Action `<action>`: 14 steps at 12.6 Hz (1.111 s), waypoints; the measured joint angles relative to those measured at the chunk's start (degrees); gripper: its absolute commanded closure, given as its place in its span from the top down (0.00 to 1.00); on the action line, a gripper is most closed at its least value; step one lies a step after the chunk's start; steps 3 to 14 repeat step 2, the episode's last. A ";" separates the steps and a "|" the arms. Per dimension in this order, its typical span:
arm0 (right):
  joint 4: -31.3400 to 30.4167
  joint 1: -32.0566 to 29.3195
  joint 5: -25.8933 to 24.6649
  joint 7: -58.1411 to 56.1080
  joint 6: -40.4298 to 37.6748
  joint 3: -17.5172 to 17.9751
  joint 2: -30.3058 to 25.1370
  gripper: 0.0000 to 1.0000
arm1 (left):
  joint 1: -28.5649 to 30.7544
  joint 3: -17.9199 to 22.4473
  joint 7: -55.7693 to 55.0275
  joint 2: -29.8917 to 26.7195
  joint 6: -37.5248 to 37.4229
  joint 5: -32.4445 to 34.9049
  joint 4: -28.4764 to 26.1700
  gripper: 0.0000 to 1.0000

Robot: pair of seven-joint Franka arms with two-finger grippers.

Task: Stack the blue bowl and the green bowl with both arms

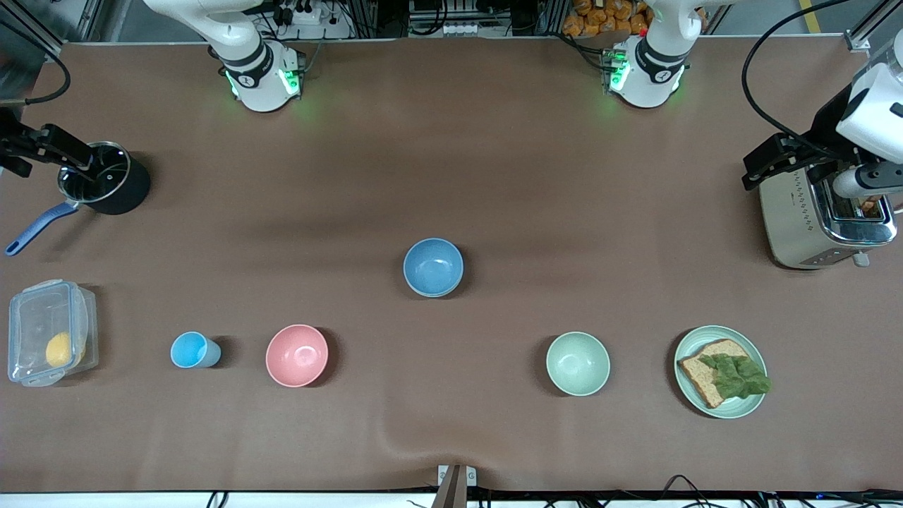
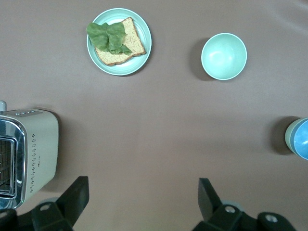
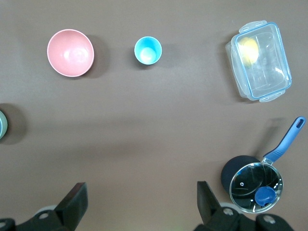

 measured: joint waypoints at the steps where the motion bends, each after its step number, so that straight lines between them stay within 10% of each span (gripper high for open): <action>1: 0.11 -0.27 0.00 0.00 -0.24 0.00 0.07 1.00 | 0.02 0.17 1.27 0.00 -0.59 0.00 0.00 1.00; 14: 0.24 -0.44 0.00 -0.01 -0.54 0.00 0.09 1.00 | 0.09 0.39 2.82 0.00 -0.92 0.00 0.00 1.00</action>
